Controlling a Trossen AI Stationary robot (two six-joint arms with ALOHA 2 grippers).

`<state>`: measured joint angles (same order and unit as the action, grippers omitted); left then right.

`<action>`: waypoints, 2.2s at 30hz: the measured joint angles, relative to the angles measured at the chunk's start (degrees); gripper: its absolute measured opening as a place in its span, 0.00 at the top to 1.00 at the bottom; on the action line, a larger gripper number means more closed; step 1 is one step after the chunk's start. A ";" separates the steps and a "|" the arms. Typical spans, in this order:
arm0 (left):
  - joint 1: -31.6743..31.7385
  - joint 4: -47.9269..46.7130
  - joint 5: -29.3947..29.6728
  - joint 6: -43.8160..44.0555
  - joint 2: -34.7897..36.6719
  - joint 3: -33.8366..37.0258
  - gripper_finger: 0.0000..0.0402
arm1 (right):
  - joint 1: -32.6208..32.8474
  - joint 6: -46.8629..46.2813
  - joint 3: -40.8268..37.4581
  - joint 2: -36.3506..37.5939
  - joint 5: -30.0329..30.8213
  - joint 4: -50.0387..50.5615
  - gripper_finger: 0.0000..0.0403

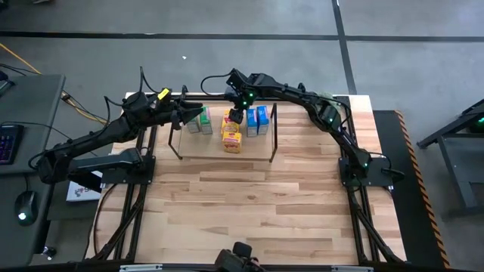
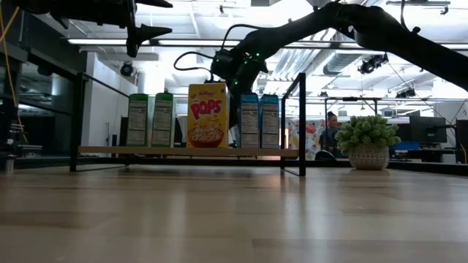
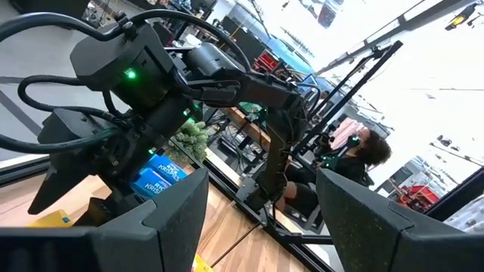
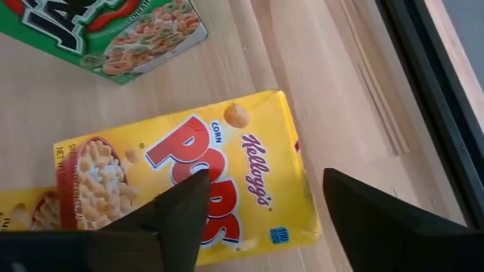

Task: Stack cereal on shelf
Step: Adjust the yellow cereal box on the shelf

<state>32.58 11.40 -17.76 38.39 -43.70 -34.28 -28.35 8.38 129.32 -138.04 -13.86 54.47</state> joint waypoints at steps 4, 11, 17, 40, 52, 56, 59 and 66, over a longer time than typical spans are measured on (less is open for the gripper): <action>0.02 0.00 0.00 0.10 0.00 0.00 0.41 | 0.28 0.26 0.00 -0.04 0.19 0.01 0.47; 0.00 0.00 -0.33 0.57 0.00 0.00 0.41 | 0.25 -0.42 0.00 -0.09 0.21 0.12 0.58; 0.02 0.00 -0.35 0.55 0.00 0.00 0.41 | 0.25 -0.44 0.09 -0.68 0.12 0.44 0.62; 0.02 -0.05 -0.35 0.48 0.00 0.00 0.41 | 0.16 -0.43 0.39 -1.08 0.48 0.06 1.00; 0.02 -0.01 -0.33 0.43 0.00 0.00 0.41 | -0.24 -0.35 0.22 4.55 -0.39 -0.99 1.00; 0.00 0.00 -0.33 0.42 0.00 0.00 0.41 | 0.25 1.04 0.24 6.68 -1.64 -0.63 1.00; 0.01 0.00 -0.33 0.42 0.00 0.00 0.41 | 1.03 2.78 0.35 7.71 -1.61 0.54 1.00; 0.01 0.00 -0.31 -0.32 0.00 0.00 0.41 | 4.00 7.35 0.44 9.59 8.44 0.49 1.00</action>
<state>32.59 11.40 -18.06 38.07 -43.70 -34.28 -24.35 15.73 129.75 -128.44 -5.42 54.96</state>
